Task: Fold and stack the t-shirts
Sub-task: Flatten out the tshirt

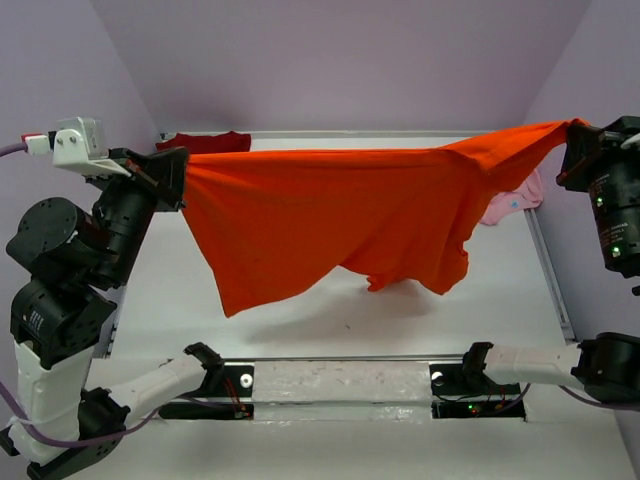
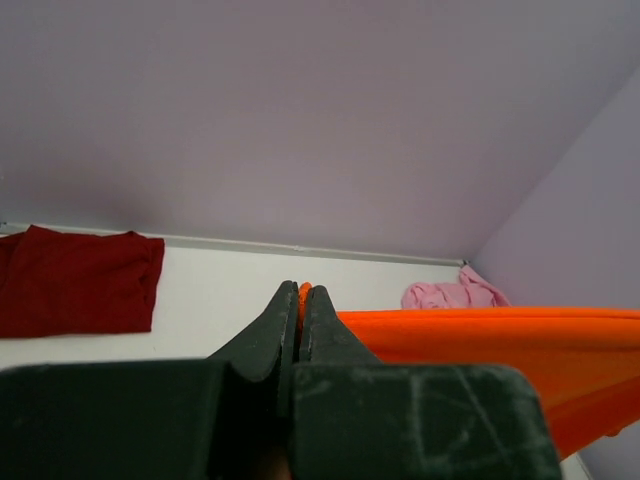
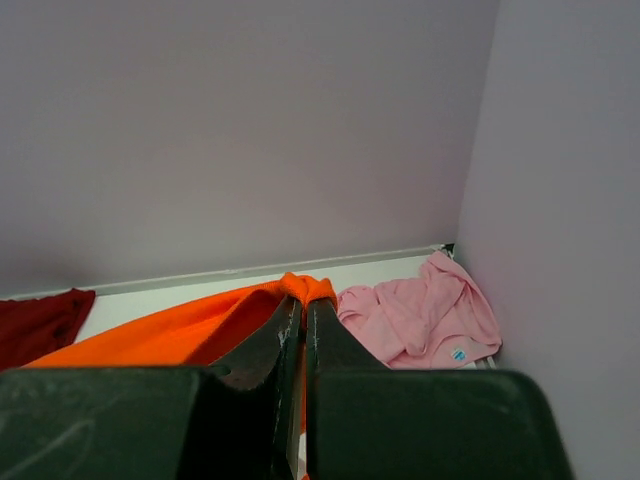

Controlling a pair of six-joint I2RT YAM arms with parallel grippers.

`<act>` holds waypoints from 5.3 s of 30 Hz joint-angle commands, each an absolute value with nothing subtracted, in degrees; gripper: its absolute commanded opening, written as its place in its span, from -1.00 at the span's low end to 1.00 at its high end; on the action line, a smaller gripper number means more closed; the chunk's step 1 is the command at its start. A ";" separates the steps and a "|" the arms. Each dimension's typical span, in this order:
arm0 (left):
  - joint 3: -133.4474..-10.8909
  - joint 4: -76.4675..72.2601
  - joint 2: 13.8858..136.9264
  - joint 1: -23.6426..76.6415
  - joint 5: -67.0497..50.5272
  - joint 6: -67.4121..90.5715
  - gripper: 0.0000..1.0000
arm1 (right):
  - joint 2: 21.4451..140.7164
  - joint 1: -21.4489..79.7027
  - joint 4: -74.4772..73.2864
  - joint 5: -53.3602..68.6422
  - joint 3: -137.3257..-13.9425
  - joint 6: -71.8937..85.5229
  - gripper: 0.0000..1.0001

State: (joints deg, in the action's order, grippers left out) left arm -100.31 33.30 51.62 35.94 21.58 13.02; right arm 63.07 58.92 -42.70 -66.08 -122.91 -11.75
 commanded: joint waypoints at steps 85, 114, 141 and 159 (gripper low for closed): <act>-70.76 -7.45 87.23 10.20 10.90 12.66 -1.00 | 118.70 16.61 -31.03 -18.98 -122.52 7.91 -1.00; -86.73 -4.94 107.67 8.00 3.78 12.40 -1.00 | 119.19 14.94 -24.70 -16.78 -113.30 9.23 -1.00; -69.23 24.34 28.29 15.64 -1.65 22.67 -1.00 | 42.70 14.94 -42.71 1.21 -86.46 18.63 -1.00; -96.07 11.26 80.40 9.24 2.64 16.96 -1.00 | 109.75 14.33 -42.99 -10.81 -146.08 12.31 -1.00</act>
